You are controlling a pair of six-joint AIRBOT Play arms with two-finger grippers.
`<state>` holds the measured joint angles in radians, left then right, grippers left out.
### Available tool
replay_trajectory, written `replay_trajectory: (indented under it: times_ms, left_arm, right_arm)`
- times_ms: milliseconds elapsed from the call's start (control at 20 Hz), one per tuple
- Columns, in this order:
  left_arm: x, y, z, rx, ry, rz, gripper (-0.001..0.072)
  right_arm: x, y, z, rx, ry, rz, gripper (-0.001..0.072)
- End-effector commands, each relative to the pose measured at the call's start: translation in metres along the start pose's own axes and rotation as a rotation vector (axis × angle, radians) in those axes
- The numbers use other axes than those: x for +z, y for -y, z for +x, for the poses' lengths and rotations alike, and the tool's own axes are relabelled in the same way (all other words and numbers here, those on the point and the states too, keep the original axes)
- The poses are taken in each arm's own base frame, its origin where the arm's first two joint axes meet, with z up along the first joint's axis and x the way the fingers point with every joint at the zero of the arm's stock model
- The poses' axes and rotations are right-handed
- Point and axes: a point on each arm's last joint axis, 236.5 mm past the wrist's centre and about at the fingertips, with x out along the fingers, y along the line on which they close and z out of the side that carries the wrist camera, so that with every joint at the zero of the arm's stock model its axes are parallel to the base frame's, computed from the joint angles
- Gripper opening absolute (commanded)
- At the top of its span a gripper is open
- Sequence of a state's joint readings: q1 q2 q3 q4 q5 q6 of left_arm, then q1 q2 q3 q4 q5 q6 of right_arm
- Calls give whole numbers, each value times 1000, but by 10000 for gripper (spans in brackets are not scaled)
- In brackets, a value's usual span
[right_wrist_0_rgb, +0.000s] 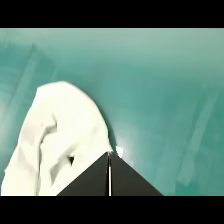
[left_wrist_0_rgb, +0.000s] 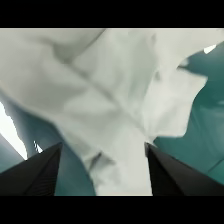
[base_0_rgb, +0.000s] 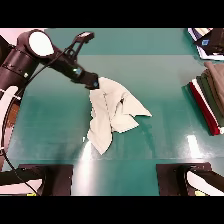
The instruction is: Fold the shirts.
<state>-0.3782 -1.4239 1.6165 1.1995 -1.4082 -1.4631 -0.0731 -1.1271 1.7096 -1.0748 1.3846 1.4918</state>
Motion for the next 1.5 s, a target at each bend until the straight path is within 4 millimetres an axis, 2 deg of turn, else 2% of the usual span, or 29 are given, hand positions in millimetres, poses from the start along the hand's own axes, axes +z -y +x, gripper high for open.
replay_trajectory:
  times_ms: [0, 100, 200, 300, 400, 500, 650, 700, 750, 800, 900, 1000, 1050, 1100, 1150, 1300, 1350, 1450]
  left_arm:
    - [-57, -18, 13, -1, -123, -110, 603]
    - [-95, -9, 39, -16, -129, -132, 604]
    - [-145, 4, 71, -57, -190, -169, 604]
    - [-183, 5, 100, -61, -247, -175, 604]
    - [-192, 6, 122, -64, -210, -194, 604]
    - [-186, 8, 134, -67, -149, -205, 604]
    - [-175, 8, 142, -77, -108, -244, 602]
    - [-173, 9, 144, -87, -102, -264, 561]
    - [-173, 10, 147, -94, -102, -275, 320]
    - [-173, 10, 148, -94, -104, -278, 19]
    - [-168, 9, 141, -95, -101, -274, 26]
    - [-154, 5, 115, -92, -104, -247, 26]
    - [-143, 1, 97, -76, -87, -218, 26]
    - [-131, -5, 76, -49, -55, -186, 26]
    - [-120, -12, 57, -16, -18, -158, 26]
    - [-94, -26, 5, 67, 90, -102, 26]
    - [-90, -26, -6, 73, 113, -96, 26]
    - [-89, -24, -12, 75, 122, -90, 27]
  right_arm:
    - [-10, 6, 12, 3, -61, 14, 20]
    - [-10, 7, 15, 3, -64, 17, 20]
    - [-7, 7, 15, 2, -54, 17, 20]
    - [-7, 8, 16, 2, -52, 17, 20]
    - [-7, 8, 16, 2, -54, 17, 20]
    - [-7, 7, 15, 3, -54, 17, 20]
    - [-9, 7, 15, 4, -63, 17, 20]
    - [-9, 7, 15, 4, -63, 18, 20]
    - [-9, 7, 15, 4, -63, 18, 20]
    - [-10, 7, 16, 5, -65, 18, 20]
    - [-14, 6, 23, 22, -93, 27, 20]
    - [-31, 2, 46, 49, -182, 30, 23]
    - [-46, -2, 63, 67, -240, 35, 124]
    - [-69, -6, 84, 85, -318, 40, 425]
    - [-93, -6, 105, 93, -400, 46, 622]
    - [-169, 4, 170, 107, -613, 70, 625]
    - [-188, 7, 189, 108, -652, 90, 625]
    - [-218, 6, 222, 128, -698, 108, 623]
